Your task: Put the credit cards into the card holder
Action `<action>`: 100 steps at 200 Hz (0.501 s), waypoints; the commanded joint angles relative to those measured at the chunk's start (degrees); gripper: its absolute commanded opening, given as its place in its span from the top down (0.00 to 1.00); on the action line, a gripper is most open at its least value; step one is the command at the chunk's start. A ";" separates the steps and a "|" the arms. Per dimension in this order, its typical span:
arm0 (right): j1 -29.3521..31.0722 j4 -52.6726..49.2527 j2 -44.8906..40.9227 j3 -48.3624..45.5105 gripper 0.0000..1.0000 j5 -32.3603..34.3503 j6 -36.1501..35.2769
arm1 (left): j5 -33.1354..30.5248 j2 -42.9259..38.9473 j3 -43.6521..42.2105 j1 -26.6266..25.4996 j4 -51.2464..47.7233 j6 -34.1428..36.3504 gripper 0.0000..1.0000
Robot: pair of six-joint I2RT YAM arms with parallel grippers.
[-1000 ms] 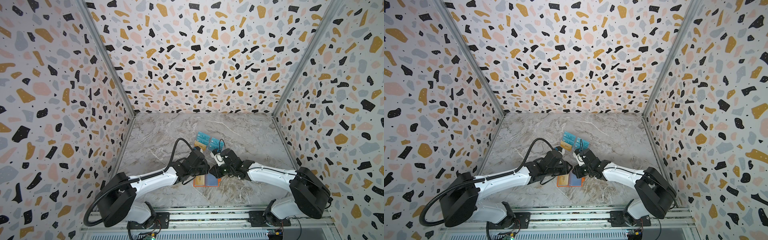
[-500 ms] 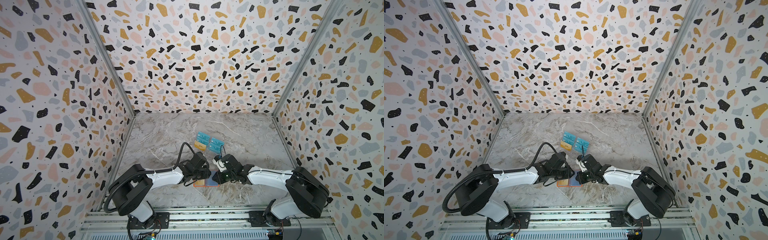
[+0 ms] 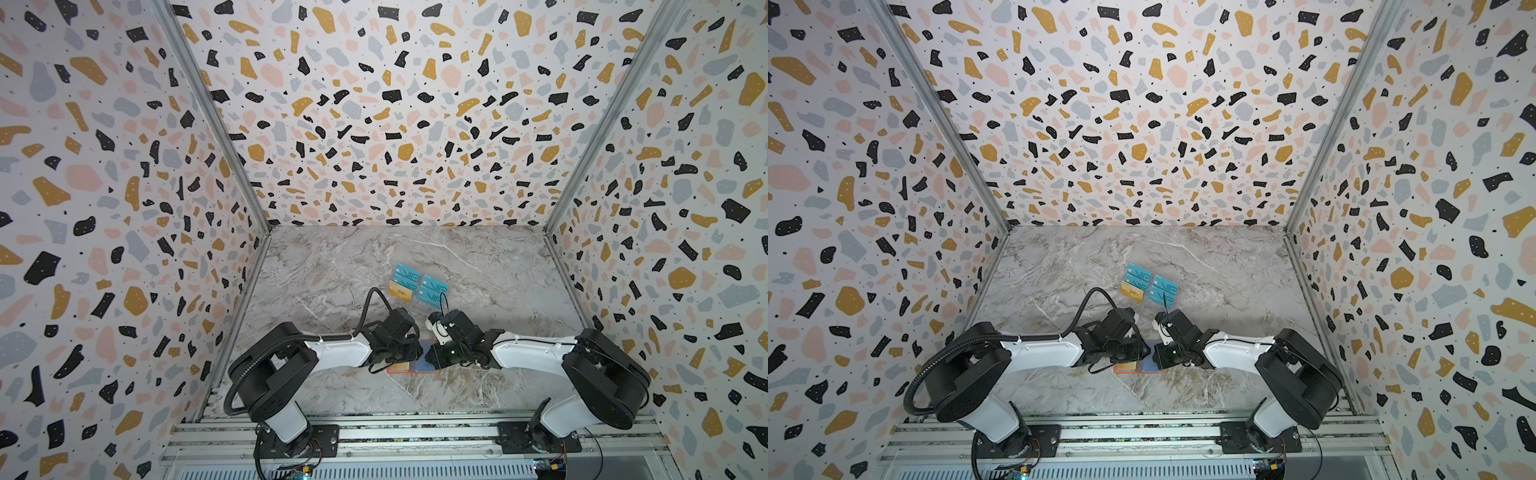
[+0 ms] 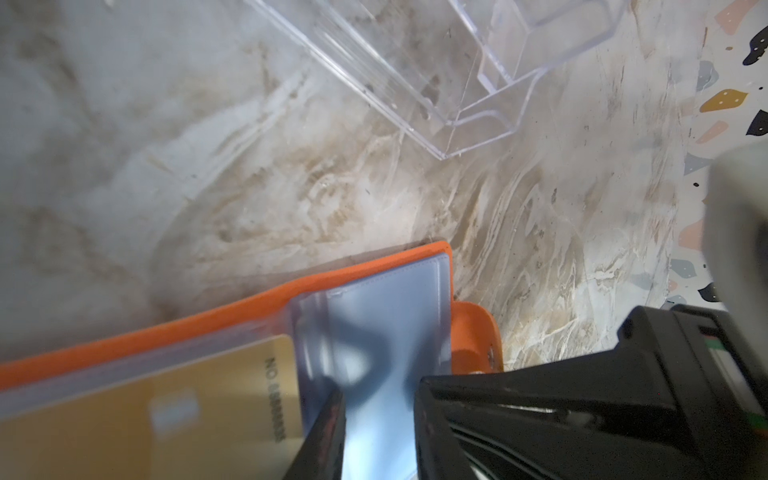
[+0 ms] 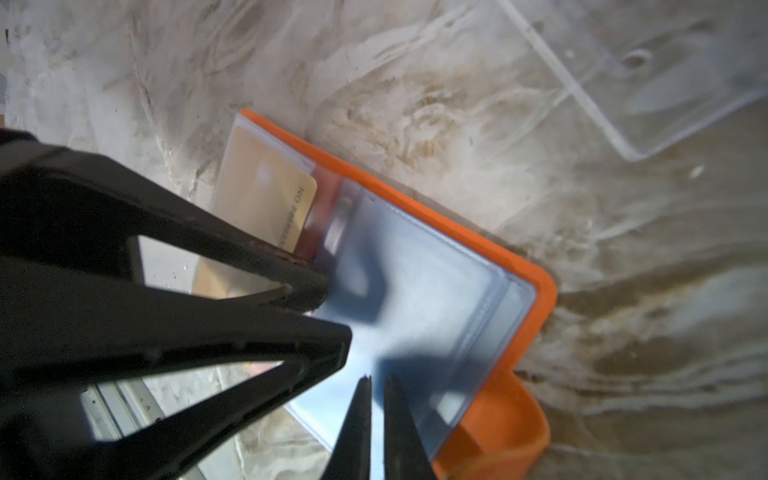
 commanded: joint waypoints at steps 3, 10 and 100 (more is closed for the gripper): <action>0.07 -2.29 1.06 -0.68 0.90 1.78 0.50 | -1.94 0.23 -0.69 0.70 -0.95 0.86 0.68; 0.04 -2.34 1.09 -0.61 0.89 1.72 0.50 | -2.04 -0.09 -1.02 0.80 -0.79 0.77 0.67; 0.07 -2.29 1.55 -0.50 0.93 1.63 0.50 | 1.90 1.63 -2.16 1.00 2.55 -0.15 0.63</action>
